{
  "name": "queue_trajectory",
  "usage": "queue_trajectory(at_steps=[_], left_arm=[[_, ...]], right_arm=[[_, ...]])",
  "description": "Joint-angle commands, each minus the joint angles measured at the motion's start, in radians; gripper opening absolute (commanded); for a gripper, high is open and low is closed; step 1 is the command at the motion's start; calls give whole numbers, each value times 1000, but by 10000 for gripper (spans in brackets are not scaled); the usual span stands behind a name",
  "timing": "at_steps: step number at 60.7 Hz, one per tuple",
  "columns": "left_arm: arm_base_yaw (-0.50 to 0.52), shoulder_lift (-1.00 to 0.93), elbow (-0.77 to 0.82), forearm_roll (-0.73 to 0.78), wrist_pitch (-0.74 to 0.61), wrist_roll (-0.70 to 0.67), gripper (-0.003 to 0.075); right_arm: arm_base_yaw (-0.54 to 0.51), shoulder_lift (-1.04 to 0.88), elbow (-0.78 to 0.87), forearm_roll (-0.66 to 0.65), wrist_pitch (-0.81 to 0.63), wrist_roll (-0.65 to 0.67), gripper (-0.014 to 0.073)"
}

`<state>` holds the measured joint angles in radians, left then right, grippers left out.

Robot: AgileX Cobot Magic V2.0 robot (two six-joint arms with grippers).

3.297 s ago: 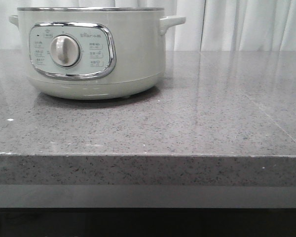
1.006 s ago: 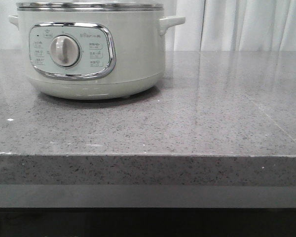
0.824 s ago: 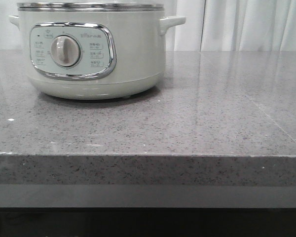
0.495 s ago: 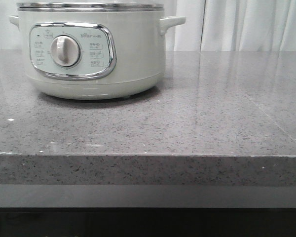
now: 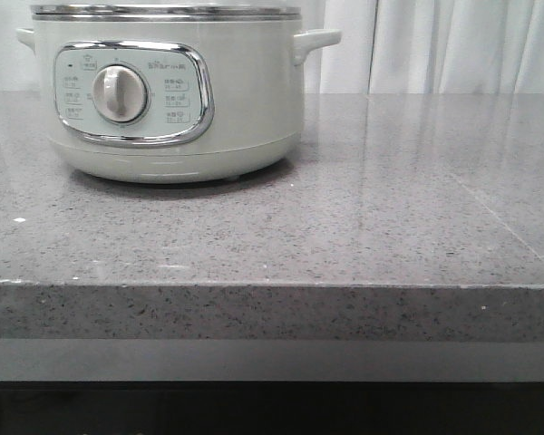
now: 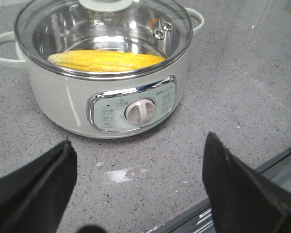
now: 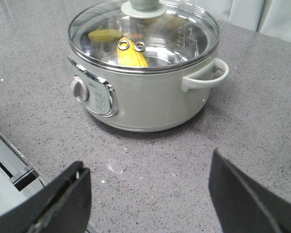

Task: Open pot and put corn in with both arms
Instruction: 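Release the lid knob and raise the left gripper away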

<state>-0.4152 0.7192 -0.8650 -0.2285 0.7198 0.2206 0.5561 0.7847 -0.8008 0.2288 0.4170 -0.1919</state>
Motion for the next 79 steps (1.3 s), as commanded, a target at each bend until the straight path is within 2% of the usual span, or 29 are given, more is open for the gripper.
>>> queue_trajectory(at_steps=[1, 8, 17, 20, 25, 30, 37, 46, 65, 71, 79], left_arm=[[-2, -4, -28, -13, -76, -12, 532], [-2, -4, -28, -13, -76, -12, 477], [-2, -4, -28, -13, -76, -12, 304], [-2, -4, -28, -13, -76, -12, 242], [-2, -4, -28, -13, -76, -12, 137], [-2, -4, -28, -13, -76, -12, 61], [-2, -4, -28, -13, -76, -12, -20], [-2, -4, -28, -13, -76, -12, -20], [-2, -20, -11, -13, -79, -12, -20], [51, -86, 37, 54, -145, -12, -20], [195, -242, 181, 37, -254, -12, -20]], right_arm=[[-2, -8, -24, 2, -77, -9, 530], [-2, -8, -24, 2, -76, -9, 530], [-2, -8, -24, 2, -77, -9, 500], [-2, -8, -24, 2, -77, -9, 444], [-2, -8, -24, 2, -77, -9, 297], [-2, -8, -24, 2, -77, -9, 142], [-2, -8, -24, 2, -77, -9, -13], [-2, -8, -24, 2, -77, -9, -87], [-2, -8, -24, 2, -77, -9, -89], [-2, -8, -24, 2, -77, -9, -89], [-2, -8, -24, 2, -78, -9, -89]])
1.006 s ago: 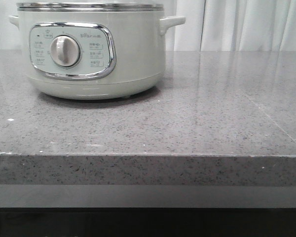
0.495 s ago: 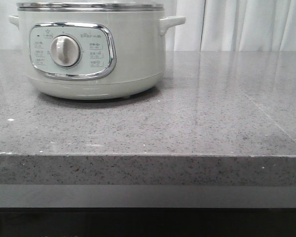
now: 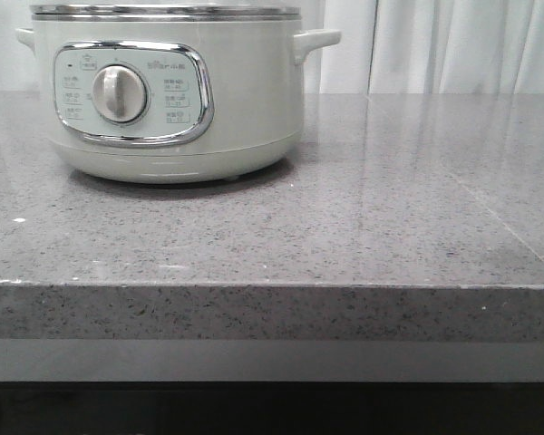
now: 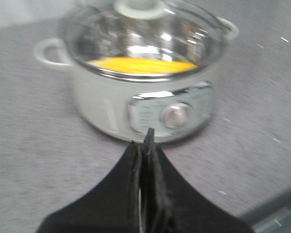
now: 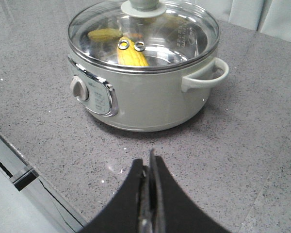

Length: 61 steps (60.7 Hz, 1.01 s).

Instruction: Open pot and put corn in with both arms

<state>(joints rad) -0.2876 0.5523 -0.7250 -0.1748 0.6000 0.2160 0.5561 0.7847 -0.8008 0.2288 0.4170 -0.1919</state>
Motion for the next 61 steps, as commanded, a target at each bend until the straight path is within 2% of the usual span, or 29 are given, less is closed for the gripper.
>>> queue_trajectory(at_steps=[1, 6, 15, 19, 28, 37, 48, 52, 55, 61], left_arm=[[83, -100, 65, -23, -140, -7, -20], [159, -190, 148, -25, -180, -7, -20], [222, -309, 276, -53, -244, -12, -20], [224, -353, 330, -35, -288, -46, -20], [224, -434, 447, 106, -372, -225, -20], [224, -490, 538, 115, -456, -227, -20], [224, -575, 697, 113, -615, -227, -20], [224, -576, 751, 113, -712, -227, -20], [224, -576, 738, 113, -654, -227, -20], [224, -576, 745, 113, -683, -227, -20]], right_arm=[[-2, -8, -24, 2, -78, -9, -89], [-2, -8, -24, 2, -77, -9, -89], [-2, -8, -24, 2, -77, -9, -89], [-2, -8, -24, 2, -77, -9, -89], [-2, -8, -24, 2, -77, -9, -89], [-2, -8, -24, 2, -77, -9, -89], [-2, -8, -24, 2, -77, -9, -89], [-2, -8, -24, 2, -77, -9, -89], [-2, -8, -24, 2, -72, -9, -89], [-2, -8, -24, 2, -70, -9, -89]])
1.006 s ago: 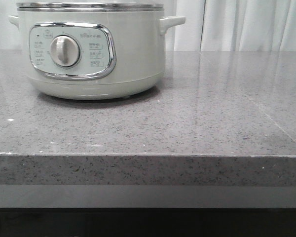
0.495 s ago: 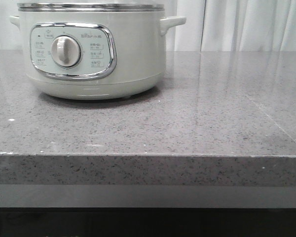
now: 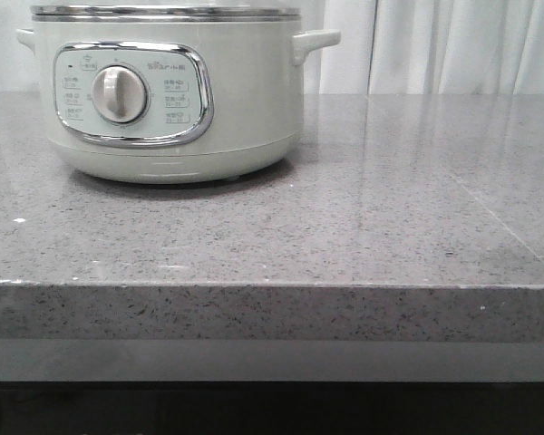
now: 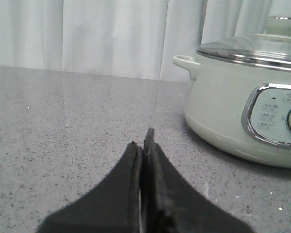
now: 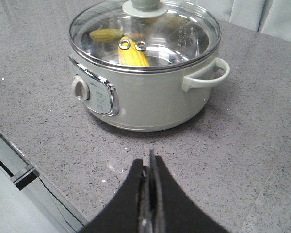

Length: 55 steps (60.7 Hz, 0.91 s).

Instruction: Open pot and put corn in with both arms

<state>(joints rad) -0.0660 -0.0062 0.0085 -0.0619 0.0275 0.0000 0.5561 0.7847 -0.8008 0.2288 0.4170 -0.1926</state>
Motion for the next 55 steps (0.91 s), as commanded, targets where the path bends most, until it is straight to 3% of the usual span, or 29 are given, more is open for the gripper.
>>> queue_trajectory(at_steps=[1, 55], left_arm=[[3, -18, 12, 0, -114, -11, -20], [3, -18, 12, 0, -135, -11, -20]], right_arm=[[-2, -8, -24, 2, -69, -8, -89], [-2, -8, -24, 2, -69, -8, -89]])
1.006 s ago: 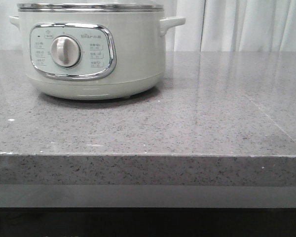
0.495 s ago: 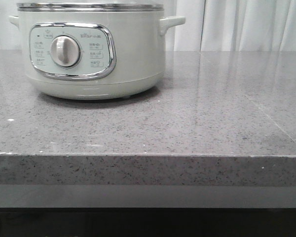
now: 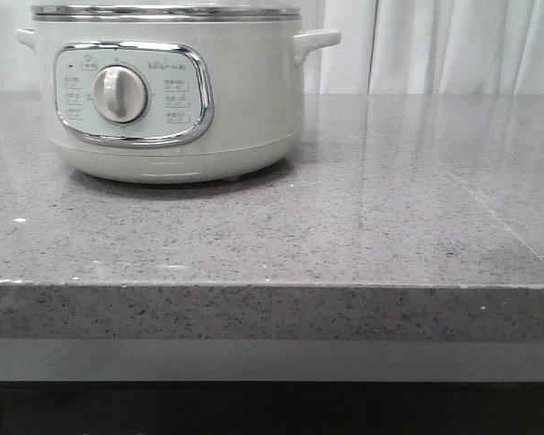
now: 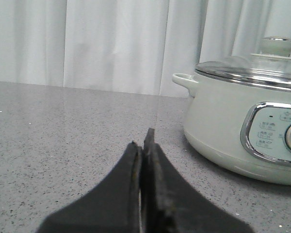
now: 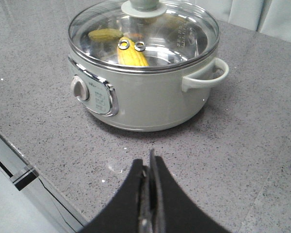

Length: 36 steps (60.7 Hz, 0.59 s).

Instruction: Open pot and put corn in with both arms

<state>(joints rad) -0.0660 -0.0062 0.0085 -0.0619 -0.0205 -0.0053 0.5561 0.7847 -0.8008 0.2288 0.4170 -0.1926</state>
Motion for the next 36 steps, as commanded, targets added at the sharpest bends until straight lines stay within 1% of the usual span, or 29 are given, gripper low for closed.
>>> queue_trajectory(at_steps=[1, 6, 14, 19, 25, 36], left_arm=[[3, -18, 12, 0, -87, -6, -20], [3, -18, 12, 0, -87, -6, -20], [3, -16, 12, 0, -87, -6, -20], [3, -16, 12, 0, -87, -6, -20], [3, -16, 12, 0, -87, -6, -20], [3, -16, 12, 0, -87, -6, -20]], right_arm=[[-2, -8, -24, 2, -72, -8, -89], [-19, -40, 3, -6, -84, -8, -89], [-150, -141, 107, -6, -157, -8, -89], [-235, -235, 198, -6, -205, -8, -89], [-337, -384, 352, -5, -271, -8, -89], [-424, -587, 577, 24, -335, -8, -89]])
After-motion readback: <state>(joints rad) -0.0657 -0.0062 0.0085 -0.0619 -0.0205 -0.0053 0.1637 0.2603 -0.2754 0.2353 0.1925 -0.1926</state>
